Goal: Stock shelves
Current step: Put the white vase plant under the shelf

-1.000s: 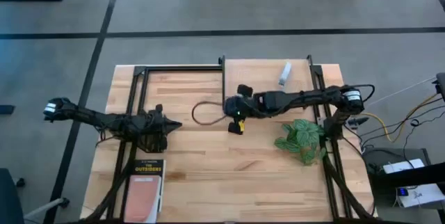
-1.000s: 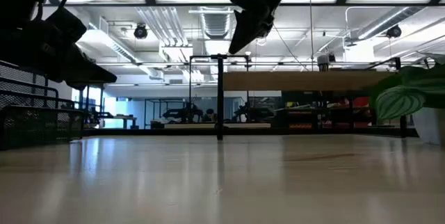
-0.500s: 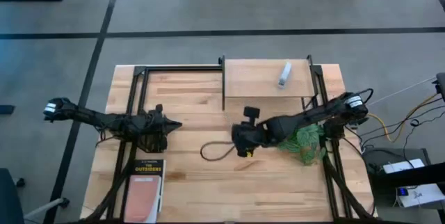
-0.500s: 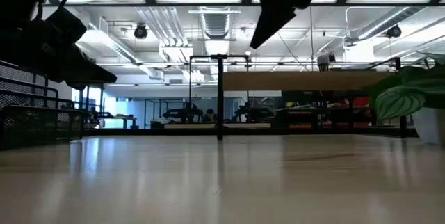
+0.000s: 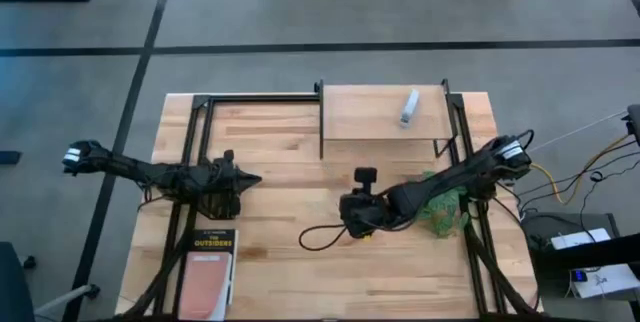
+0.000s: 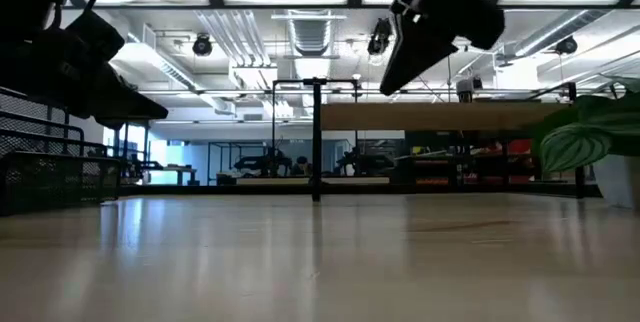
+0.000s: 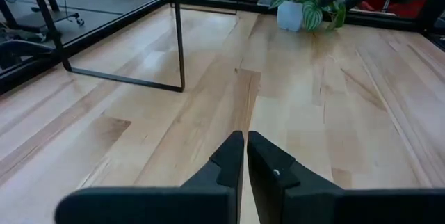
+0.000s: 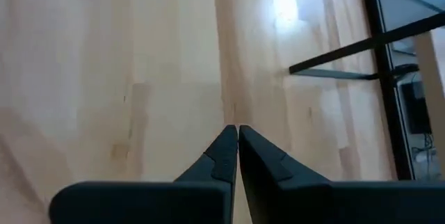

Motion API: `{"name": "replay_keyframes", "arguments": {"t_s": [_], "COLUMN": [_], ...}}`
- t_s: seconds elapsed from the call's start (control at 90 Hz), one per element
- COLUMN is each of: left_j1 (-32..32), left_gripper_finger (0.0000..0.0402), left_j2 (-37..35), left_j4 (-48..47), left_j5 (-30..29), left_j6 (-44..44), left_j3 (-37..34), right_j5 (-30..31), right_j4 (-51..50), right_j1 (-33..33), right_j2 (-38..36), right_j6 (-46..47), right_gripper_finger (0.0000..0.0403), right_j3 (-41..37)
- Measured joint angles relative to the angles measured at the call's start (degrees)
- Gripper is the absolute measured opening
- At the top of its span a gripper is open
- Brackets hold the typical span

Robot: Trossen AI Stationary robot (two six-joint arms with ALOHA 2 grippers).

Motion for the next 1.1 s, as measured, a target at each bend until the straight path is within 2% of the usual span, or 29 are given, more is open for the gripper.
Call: {"name": "replay_keyframes", "arguments": {"t_s": [0.311,0.389,0.489,0.656,0.867,0.978,1.1], "left_j1": [0.01,0.11,0.09,0.09,0.02,0.03,0.02], "left_gripper_finger": [0.0004,0.0004,0.0004,0.0004,0.0004,0.0004,0.0004], "left_j2": [0.0,0.0,0.0,0.0,0.88,2.01,3.6], "left_j4": [0.0,0.0,0.02,2.19,2.36,2.82,2.89], "left_j5": [0.0,-0.1,-0.06,-0.02,-0.02,-0.07,0.01], "left_j6": [0.08,5.63,11.73,12.12,5.17,-4.86,-4.72], "left_j3": [0.01,-0.01,-0.01,-0.01,-0.01,0.0,0.01], "right_j5": [-0.36,-1.22,-5.9,-17.53,-18.81,-20.16,-22.76], "right_j4": [2.09,4.72,11.72,30.8,46.66,48.73,48.78], "right_j1": [3.6,4.22,4.2,2.72,-1.48,-3.95,-6.52], "right_j2": [0.0,0.0,-0.15,-0.91,-1.13,-0.82,0.23], "right_j6": [-0.04,-0.13,-2.48,-12.76,-18.14,-16.88,-13.31], "right_gripper_finger": [0.0,0.0,0.0,0.0,0.0,0.0,0.0], "right_j3": [-3.53,-5.52,-8.99,-16.03,-19.75,-20.79,-21.22]}}
